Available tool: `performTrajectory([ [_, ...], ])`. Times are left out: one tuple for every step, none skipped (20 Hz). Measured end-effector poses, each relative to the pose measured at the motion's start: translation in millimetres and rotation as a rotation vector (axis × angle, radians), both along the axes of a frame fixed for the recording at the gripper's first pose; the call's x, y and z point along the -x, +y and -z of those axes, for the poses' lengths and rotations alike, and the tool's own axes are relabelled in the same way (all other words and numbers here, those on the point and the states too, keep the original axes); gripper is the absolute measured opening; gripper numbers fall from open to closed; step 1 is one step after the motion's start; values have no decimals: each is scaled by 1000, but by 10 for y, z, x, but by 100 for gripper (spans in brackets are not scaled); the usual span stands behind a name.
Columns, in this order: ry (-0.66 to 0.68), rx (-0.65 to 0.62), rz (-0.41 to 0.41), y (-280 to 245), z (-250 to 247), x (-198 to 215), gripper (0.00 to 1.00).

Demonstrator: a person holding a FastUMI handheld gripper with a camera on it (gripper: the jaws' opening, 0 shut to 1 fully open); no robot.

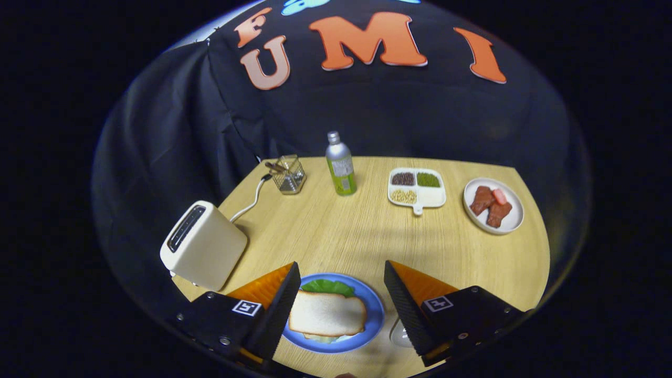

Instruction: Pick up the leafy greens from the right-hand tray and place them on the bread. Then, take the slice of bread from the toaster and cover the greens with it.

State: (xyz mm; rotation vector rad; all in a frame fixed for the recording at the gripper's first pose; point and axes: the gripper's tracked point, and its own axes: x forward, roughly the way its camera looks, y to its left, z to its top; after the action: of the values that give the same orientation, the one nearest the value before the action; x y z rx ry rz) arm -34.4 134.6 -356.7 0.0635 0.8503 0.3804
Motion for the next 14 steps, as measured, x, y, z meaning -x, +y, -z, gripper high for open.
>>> performTrajectory([
  [-50, -6, 0, -12, -232, -54, 97],
  [-99, -9, 6, -37, -457, -113, 98],
  [-148, -19, 12, -63, -687, -163, 98],
  [-197, -28, 20, -75, -905, -217, 98],
  [-238, -40, 27, -150, -1103, -276, 98],
  [-266, -51, 40, -184, -1295, -307, 98],
  [-301, -60, 49, -232, -1499, -331, 98],
  [-344, -63, 61, -289, -1704, -381, 98],
  [-389, -66, 74, -356, -1898, -447, 98],
  [-438, -66, 89, -416, -2117, -499, 98],
  [-491, -63, 106, -474, -2348, -537, 98],
  [-544, -55, 122, -541, -2585, -570, 98],
  [-597, -43, 142, -622, -2801, -579, 98],
  [-646, -31, 156, -669, -2996, -594, 98],
])
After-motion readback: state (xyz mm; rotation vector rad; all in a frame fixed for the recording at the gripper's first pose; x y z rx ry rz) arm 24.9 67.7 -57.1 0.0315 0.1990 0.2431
